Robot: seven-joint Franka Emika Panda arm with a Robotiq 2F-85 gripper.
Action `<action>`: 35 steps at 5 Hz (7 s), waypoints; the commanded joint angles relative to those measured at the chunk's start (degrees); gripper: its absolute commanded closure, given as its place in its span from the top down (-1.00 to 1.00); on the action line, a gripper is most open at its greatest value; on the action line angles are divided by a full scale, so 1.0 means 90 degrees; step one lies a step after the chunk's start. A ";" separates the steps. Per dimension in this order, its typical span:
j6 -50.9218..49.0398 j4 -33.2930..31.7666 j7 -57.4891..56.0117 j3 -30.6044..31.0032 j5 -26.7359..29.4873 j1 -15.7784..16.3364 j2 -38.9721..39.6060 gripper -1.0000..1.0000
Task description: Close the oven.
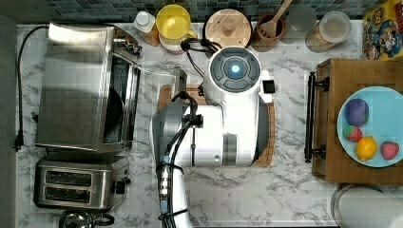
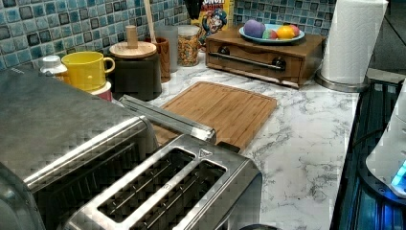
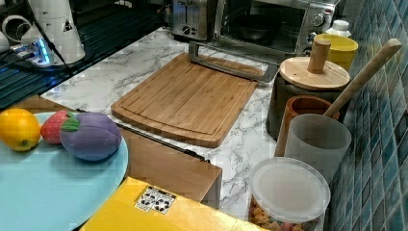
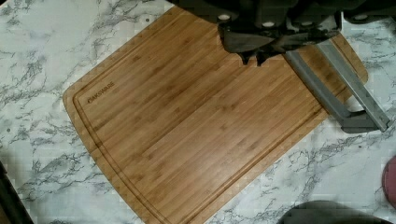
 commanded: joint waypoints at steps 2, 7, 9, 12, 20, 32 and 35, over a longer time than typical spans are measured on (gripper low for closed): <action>0.1215 -0.1128 -0.2314 -0.0118 0.1237 -0.0216 -0.0111 -1.00; 0.2457 -0.2536 -0.7841 -0.0461 0.5962 -0.0239 0.0090 -1.00; 0.2297 -0.2189 -0.8814 -0.0524 0.6633 -0.0141 0.1151 -1.00; 0.2933 -0.2742 -1.0246 -0.0480 0.8244 -0.0198 0.0768 -1.00; 0.2433 -0.1825 -0.9652 0.0316 0.8194 0.0066 0.1887 -1.00; 0.3166 -0.0069 -0.0241 0.2171 -0.1872 0.1204 0.0736 -1.00; 0.3058 -0.0140 0.0080 0.1923 -0.1374 0.1178 0.0200 -1.00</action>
